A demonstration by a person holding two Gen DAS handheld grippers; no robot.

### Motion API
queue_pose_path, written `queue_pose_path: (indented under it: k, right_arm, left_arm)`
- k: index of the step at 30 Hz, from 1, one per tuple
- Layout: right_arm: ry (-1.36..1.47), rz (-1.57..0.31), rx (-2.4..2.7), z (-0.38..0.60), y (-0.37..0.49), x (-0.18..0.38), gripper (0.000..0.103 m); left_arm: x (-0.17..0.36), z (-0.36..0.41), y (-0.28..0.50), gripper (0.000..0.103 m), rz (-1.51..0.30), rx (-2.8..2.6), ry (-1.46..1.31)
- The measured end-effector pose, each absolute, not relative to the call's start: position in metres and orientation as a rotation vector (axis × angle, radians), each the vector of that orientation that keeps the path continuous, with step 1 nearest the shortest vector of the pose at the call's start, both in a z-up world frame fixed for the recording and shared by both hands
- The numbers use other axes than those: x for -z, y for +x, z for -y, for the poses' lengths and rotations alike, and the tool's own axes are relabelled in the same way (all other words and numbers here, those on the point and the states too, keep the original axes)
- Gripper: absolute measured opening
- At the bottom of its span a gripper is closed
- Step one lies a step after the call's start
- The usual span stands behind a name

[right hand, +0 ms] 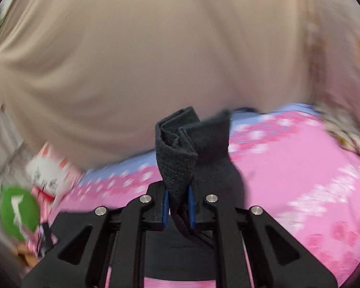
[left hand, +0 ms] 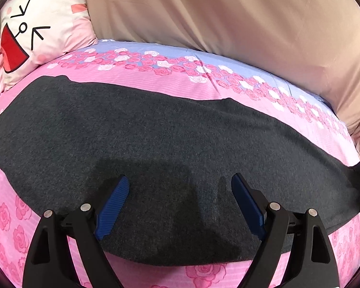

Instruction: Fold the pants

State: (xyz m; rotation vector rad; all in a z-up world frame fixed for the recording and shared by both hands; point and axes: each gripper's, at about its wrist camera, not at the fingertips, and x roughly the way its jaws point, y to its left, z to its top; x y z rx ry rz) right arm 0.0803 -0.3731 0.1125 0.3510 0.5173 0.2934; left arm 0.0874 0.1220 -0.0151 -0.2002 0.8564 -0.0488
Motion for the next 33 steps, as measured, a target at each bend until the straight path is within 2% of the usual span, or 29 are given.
queue_pose_path:
  k: [1,4,8,9,10,11,12,13,16,20,23,26,27,28,29,31,33]
  right_arm:
    - [0.308,-0.547,-0.342,0.34,0.088,-0.106,0.011]
    - [0.174,-0.723,-0.475,0.229,0.119,-0.041,0.016]
    - [-0.009,-0.887,-0.458,0.168,0.117,0.022,0.017]
    - [-0.02,-0.868,-0.456,0.17,0.106,0.022,0.022]
    - [-0.018,-0.845,-0.45,0.176,0.097,0.019,0.038]
    - [-0.003,-0.806,-0.417,0.193,0.085,0.011,0.049]
    - [0.011,-0.774,-0.379,0.208,0.076,0.005,0.067]
    - [0.031,-0.737,-0.328,0.229,0.069,-0.002,0.073]
    - [0.13,-0.714,-0.175,0.301,0.061,-0.006,0.074]
    - [0.342,-0.794,-0.106,0.377,0.059,0.019,0.074]
    - [0.492,-0.837,-0.155,0.398,0.063,0.045,0.074]
    - [0.521,-0.855,-0.177,0.397,0.068,0.061,0.074]
    - [0.525,-0.859,-0.188,0.395,0.069,0.064,0.074]
    - [0.529,-0.859,-0.196,0.393,0.071,0.067,0.074]
    - [0.536,-0.853,-0.204,0.393,0.072,0.067,0.074]
    - [0.546,-0.837,-0.224,0.393,0.072,0.065,0.074]
    - [0.543,-0.809,-0.236,0.393,0.07,0.061,0.074]
  left_arm:
    - [0.015,-0.124,0.086,0.084,-0.852,0.053,-0.213]
    - [0.014,-0.133,0.084,0.084,-0.841,0.075,-0.269]
    - [0.012,-0.137,0.08,0.084,-0.831,0.112,-0.302]
    - [0.011,-0.136,0.079,0.084,-0.828,0.135,-0.306]
    - [0.01,-0.135,0.078,0.084,-0.827,0.158,-0.311]
    - [0.008,-0.132,0.076,0.084,-0.829,0.187,-0.315]
    - [0.006,-0.127,0.075,0.084,-0.839,0.207,-0.326]
    - [0.005,-0.122,0.074,0.084,-0.845,0.233,-0.342]
    - [0.003,-0.088,0.081,0.085,-0.92,0.407,-0.447]
    - [0.013,-0.037,0.112,0.085,-1.07,0.548,-0.565]
    - [0.02,-0.018,0.129,0.091,-1.12,0.544,-0.642]
    - [0.028,-0.005,0.145,0.088,-1.189,0.632,-0.763]
    - [0.031,0.001,0.15,0.078,-1.212,0.652,-0.786]
    - [0.029,0.006,0.155,0.034,-1.223,0.665,-0.761]
    - [0.025,0.015,0.158,0.006,-1.235,0.664,-0.704]
    - [0.003,0.024,0.16,0.005,-1.178,0.671,-0.636]
    - [-0.033,0.025,0.152,0.005,-1.037,0.704,-0.568]
